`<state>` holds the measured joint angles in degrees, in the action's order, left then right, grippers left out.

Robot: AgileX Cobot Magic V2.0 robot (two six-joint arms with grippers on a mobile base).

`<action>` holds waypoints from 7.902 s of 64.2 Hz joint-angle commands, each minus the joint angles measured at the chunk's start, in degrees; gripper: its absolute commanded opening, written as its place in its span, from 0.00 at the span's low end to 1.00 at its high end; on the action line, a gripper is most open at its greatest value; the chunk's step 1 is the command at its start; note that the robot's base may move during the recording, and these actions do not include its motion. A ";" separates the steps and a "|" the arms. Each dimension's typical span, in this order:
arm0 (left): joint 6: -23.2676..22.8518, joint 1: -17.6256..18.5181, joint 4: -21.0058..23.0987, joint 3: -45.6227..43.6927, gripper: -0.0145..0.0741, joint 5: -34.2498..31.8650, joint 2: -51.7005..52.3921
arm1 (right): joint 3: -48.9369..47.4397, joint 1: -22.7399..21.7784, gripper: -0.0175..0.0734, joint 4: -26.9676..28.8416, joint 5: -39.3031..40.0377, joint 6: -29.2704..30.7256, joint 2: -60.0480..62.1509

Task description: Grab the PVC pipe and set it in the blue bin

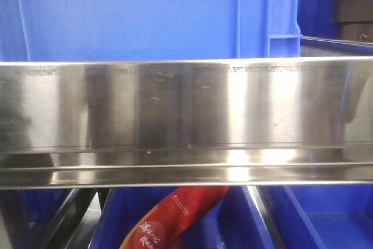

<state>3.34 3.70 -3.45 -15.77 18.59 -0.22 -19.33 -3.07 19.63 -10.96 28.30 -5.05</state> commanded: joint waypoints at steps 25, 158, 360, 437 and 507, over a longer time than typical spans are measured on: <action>-0.33 -0.15 0.21 0.00 0.04 -1.40 0.22 | 0.16 -0.19 0.01 -0.33 1.50 -0.18 0.25; -0.33 -13.29 4.78 15.77 0.04 -25.32 0.22 | 0.16 -0.19 0.01 -0.33 1.50 -0.18 0.25; -0.33 -13.29 4.78 15.77 0.04 -25.21 0.22 | 10.53 -4.08 0.01 -19.63 5.02 -29.15 5.05; -0.33 -13.29 4.78 15.77 0.04 -25.21 0.22 | 19.33 -14.97 0.01 -19.29 15.26 -29.15 5.05; -0.33 -13.29 4.78 15.77 0.04 -25.21 0.22 | 19.33 -14.97 0.01 -19.29 15.26 -29.15 5.05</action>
<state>3.34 -9.29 0.95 0.07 -5.95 -0.22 0.00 -17.81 0.49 2.57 -0.85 -0.15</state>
